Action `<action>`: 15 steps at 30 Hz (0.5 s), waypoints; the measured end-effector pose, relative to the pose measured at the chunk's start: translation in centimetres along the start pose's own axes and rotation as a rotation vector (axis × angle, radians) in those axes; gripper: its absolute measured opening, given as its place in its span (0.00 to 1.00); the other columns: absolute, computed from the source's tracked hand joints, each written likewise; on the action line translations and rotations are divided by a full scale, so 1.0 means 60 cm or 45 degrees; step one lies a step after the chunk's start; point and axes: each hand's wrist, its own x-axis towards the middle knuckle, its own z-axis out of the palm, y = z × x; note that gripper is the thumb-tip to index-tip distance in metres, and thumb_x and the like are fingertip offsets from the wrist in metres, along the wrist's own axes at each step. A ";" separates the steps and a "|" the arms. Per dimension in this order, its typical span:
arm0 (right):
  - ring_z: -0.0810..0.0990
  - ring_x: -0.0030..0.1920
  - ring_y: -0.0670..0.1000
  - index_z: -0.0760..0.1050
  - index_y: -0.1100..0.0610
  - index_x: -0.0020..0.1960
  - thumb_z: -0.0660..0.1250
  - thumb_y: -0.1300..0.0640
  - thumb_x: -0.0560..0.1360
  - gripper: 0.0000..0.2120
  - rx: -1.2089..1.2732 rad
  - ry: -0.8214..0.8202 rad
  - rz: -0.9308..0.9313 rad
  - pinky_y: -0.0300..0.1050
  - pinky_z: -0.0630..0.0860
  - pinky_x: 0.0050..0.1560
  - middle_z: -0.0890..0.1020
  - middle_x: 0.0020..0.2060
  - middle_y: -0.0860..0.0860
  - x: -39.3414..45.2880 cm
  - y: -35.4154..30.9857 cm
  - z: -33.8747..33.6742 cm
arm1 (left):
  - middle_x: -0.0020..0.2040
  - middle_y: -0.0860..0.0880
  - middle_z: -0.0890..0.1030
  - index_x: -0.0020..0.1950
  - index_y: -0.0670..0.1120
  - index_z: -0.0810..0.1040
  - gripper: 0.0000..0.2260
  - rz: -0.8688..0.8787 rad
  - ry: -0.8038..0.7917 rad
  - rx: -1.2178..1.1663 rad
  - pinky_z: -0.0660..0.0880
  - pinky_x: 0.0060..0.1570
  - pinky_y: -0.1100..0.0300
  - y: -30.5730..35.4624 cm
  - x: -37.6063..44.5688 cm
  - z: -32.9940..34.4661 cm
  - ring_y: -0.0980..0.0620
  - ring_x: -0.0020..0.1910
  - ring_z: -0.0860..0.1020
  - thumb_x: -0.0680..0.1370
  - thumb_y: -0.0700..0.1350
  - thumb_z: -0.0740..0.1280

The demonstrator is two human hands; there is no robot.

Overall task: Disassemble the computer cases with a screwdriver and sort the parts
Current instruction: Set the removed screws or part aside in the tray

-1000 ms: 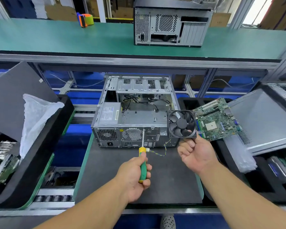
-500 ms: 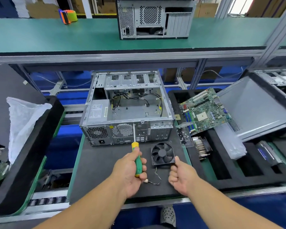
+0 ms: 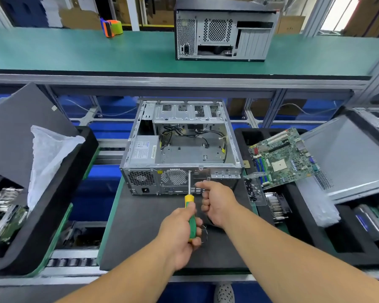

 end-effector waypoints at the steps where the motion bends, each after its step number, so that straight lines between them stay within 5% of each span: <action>1: 0.59 0.27 0.47 0.83 0.59 0.52 0.64 0.57 0.80 0.10 0.003 -0.025 0.005 0.41 0.58 0.27 0.65 0.29 0.48 0.005 0.000 0.009 | 0.34 0.47 0.78 0.53 0.45 0.77 0.10 0.001 -0.005 0.016 0.62 0.23 0.61 -0.002 -0.002 -0.002 0.52 0.28 0.71 0.84 0.52 0.67; 8: 0.62 0.29 0.46 0.85 0.63 0.51 0.59 0.49 0.84 0.21 0.218 -0.117 0.100 0.40 0.62 0.31 0.69 0.32 0.49 0.021 0.000 0.053 | 0.38 0.46 0.77 0.55 0.44 0.77 0.10 0.019 -0.034 0.090 0.63 0.24 0.60 -0.007 -0.015 -0.024 0.52 0.29 0.71 0.84 0.51 0.67; 15: 0.65 0.27 0.47 0.84 0.62 0.45 0.62 0.52 0.81 0.17 0.395 -0.230 0.114 0.42 0.62 0.31 0.72 0.32 0.50 0.015 -0.011 0.075 | 0.37 0.46 0.77 0.54 0.44 0.76 0.11 0.041 -0.034 0.090 0.63 0.24 0.61 0.003 -0.020 -0.034 0.53 0.29 0.70 0.84 0.51 0.66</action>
